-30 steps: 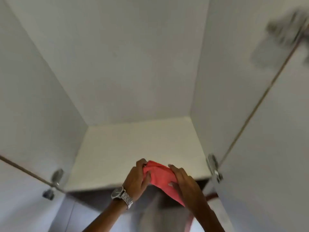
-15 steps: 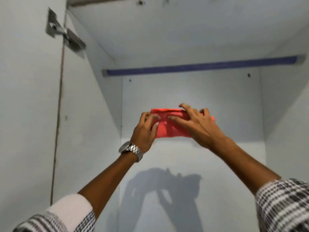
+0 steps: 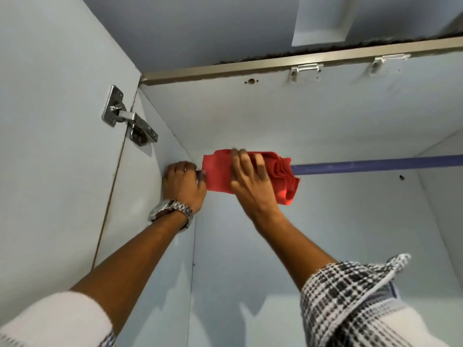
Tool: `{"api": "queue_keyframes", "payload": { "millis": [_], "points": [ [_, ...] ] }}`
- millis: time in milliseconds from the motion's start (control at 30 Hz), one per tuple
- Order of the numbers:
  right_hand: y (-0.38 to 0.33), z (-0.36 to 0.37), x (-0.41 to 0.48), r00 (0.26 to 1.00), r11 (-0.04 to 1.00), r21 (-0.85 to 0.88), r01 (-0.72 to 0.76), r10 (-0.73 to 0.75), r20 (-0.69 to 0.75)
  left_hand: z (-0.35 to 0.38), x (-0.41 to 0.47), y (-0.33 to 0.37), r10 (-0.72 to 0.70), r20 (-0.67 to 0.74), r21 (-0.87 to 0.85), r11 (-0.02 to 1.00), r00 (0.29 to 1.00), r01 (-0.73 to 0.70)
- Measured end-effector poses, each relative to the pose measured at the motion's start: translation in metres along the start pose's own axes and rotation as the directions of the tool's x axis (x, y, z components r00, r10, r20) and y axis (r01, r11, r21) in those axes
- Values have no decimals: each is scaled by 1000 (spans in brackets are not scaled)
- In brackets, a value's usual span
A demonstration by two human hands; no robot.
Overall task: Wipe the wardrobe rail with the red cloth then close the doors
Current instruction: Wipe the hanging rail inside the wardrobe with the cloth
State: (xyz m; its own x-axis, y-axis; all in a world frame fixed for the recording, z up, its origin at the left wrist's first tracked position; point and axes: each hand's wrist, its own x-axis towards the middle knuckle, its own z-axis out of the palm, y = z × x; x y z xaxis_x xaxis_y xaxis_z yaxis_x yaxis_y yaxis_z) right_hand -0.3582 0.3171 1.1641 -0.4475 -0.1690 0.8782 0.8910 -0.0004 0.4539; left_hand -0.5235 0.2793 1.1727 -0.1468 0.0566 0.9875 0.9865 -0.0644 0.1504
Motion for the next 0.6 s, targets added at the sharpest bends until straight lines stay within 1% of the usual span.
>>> {"api": "queue_keyframes", "payload": {
  "millis": [100, 133, 200, 267, 433, 500, 600],
  "points": [
    [-13, 6, 10, 988, 970, 186, -156, 156, 14, 4, -6, -14, 103, 41, 60, 993, 994, -105],
    [-17, 10, 10, 986, 954, 251, -165, 163, 27, 6, -9, -17, 134, 48, 89, 986, 990, -138],
    [-22, 22, 7, 996, 938, 335, -90, 84, 32, 11, -14, -19, 153, 76, 119, 980, 985, -161],
    [-18, 29, 4, 999, 944, 328, -44, 41, 16, 16, -21, -18, 133, 84, 119, 982, 987, -143],
    [24, 42, -21, 995, 963, 258, -78, 90, -34, 25, -33, 3, 136, 90, 128, 981, 987, -147],
    [51, 43, -38, 993, 970, 225, -95, 108, -48, 31, -35, 23, 143, 93, 119, 981, 985, -153],
    [100, 42, -62, 991, 977, 174, -125, 130, -17, 47, -38, 71, 185, 104, 115, 974, 977, -196]
  ]
}}
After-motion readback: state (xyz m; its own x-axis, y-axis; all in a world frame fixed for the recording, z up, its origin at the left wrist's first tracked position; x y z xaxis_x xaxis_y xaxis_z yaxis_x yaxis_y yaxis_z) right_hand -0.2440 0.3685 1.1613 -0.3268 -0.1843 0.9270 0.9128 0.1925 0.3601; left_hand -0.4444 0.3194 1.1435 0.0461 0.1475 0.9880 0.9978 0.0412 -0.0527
